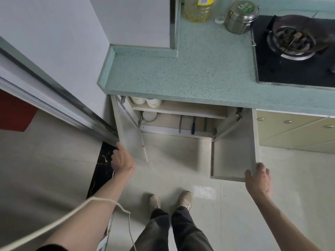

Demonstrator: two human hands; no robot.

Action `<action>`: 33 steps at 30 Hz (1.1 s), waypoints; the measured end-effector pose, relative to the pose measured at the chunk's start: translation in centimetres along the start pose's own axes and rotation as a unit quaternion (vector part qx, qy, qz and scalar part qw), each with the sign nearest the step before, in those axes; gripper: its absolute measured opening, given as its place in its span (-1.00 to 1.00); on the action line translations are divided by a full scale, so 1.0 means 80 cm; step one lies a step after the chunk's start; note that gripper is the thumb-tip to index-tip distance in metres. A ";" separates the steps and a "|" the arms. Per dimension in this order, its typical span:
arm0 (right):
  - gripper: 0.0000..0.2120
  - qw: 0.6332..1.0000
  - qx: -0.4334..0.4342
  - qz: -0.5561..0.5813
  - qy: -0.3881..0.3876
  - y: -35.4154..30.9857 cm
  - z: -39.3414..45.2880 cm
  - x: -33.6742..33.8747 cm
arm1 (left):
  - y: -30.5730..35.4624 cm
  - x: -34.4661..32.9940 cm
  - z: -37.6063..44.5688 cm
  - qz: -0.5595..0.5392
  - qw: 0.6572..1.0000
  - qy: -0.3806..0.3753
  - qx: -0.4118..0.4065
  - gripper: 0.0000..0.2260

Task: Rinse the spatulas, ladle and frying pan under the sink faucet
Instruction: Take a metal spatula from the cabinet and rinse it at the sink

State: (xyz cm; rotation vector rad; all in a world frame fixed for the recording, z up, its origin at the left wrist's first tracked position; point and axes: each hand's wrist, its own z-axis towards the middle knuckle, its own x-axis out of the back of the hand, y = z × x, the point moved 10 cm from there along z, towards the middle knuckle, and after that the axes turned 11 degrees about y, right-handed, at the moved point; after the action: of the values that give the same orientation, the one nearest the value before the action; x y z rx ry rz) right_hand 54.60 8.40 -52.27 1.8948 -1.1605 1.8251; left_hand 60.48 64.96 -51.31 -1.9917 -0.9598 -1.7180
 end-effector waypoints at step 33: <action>-0.34 0.963 0.260 -0.075 -0.009 -0.175 -0.077 -0.033 | -0.003 0.014 0.017 0.065 0.954 -0.007 -0.293 -0.41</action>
State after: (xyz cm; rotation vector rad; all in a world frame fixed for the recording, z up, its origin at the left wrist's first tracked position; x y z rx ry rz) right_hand 60.15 22.54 -49.06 2.1936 -0.5453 2.1761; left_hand 61.36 66.30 -50.59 -2.3495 -0.3170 -2.0814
